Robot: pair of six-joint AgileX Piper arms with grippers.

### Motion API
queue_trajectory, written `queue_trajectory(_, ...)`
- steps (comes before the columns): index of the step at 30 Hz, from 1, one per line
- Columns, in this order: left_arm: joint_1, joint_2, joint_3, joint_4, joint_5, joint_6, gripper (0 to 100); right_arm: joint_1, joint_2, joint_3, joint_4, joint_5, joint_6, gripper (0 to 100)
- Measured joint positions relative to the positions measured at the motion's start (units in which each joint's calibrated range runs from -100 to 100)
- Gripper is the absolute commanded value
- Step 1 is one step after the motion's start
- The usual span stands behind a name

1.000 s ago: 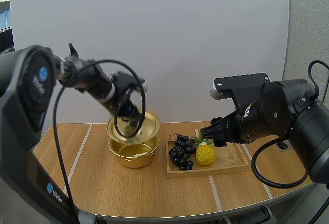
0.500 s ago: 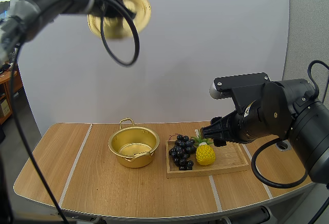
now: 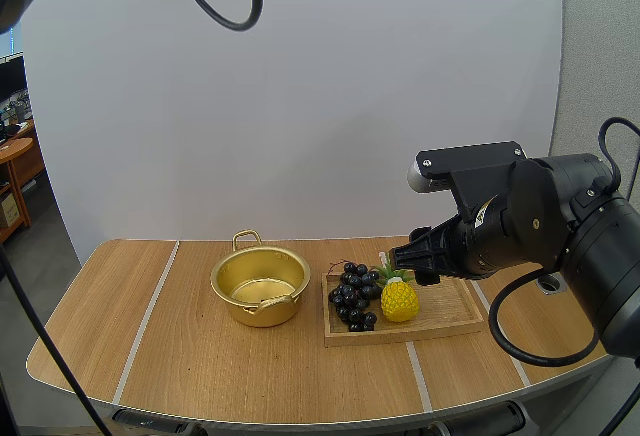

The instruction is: Open the pot, put the pineapple inside, and close it

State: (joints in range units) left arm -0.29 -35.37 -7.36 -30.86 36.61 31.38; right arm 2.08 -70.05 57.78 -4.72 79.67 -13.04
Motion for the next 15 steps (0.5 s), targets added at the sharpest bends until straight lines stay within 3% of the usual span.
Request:
queue_trajectory(5,0.00,0.00,-1.89,0.77,-2.10,-0.21,0,0.00,0.00,0.00,0.11,-0.07,0.00,100)
queue_trajectory(8,0.00,-0.66,-3.48,1.16,-8.72,-0.32,0,0.00,1.02,0.00,3.75,-5.21,0.00,100)
queue_trajectory(15,0.00,-0.81,-3.48,1.16,-9.31,-0.32,0,0.00,16.16,0.00,3.84,-15.22,0.00,100)
